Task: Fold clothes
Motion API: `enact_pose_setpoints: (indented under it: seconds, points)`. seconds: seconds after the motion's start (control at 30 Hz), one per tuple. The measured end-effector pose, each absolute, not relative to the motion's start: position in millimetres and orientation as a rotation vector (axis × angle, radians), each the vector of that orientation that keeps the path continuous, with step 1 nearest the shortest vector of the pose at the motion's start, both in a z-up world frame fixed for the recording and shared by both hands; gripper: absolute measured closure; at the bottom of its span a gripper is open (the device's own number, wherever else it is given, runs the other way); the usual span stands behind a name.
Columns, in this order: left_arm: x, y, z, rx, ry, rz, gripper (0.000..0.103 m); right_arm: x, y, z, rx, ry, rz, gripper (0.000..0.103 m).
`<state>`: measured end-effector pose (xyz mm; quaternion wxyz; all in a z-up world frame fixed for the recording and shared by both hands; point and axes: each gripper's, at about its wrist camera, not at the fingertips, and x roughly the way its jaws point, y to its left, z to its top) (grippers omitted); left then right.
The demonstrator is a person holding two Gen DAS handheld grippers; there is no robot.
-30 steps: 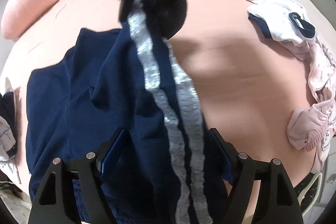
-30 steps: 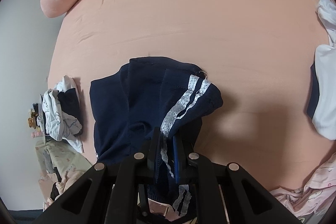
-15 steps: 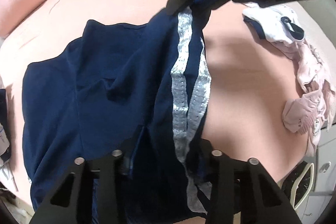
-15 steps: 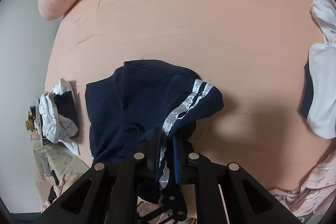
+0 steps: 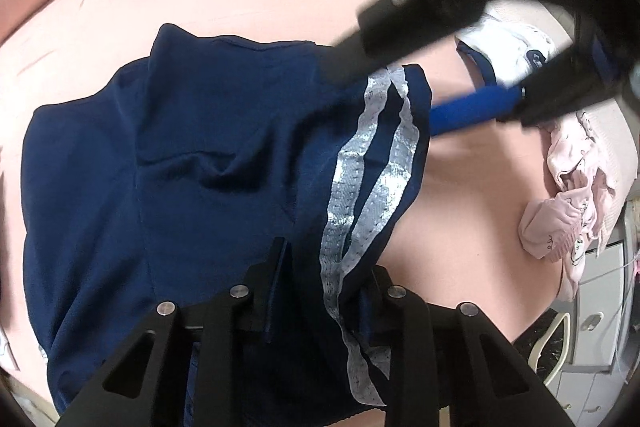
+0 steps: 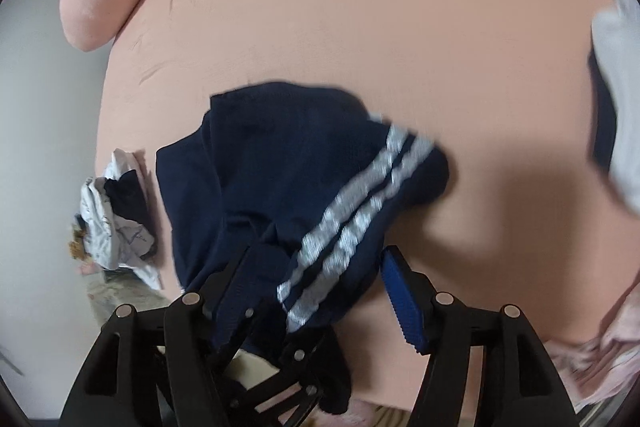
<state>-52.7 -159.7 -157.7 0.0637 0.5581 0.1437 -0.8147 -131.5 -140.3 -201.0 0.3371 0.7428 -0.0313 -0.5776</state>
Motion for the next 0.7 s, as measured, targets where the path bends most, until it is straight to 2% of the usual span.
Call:
enact_pose_setpoints:
  seconds: [0.37, 0.53, 0.67, 0.7]
  points:
    - [-51, -170, -159, 1.718, 0.453, -2.458, 0.076, -138, -124, -251, 2.034, -0.477, -1.400, 0.038]
    - [-51, -174, -160, 1.728, 0.437, -2.459, 0.076, -137, -126, -258, 2.047, -0.502, -1.406, 0.038]
    - [-52, -176, -161, 1.730, 0.433, -2.457, 0.076, -134, -132, -250, 2.025, -0.429, -1.463, 0.039]
    - [-52, -177, -162, 1.730, 0.433, -2.456, 0.076, -134, -133, -249, 2.025, -0.415, -1.477, 0.044]
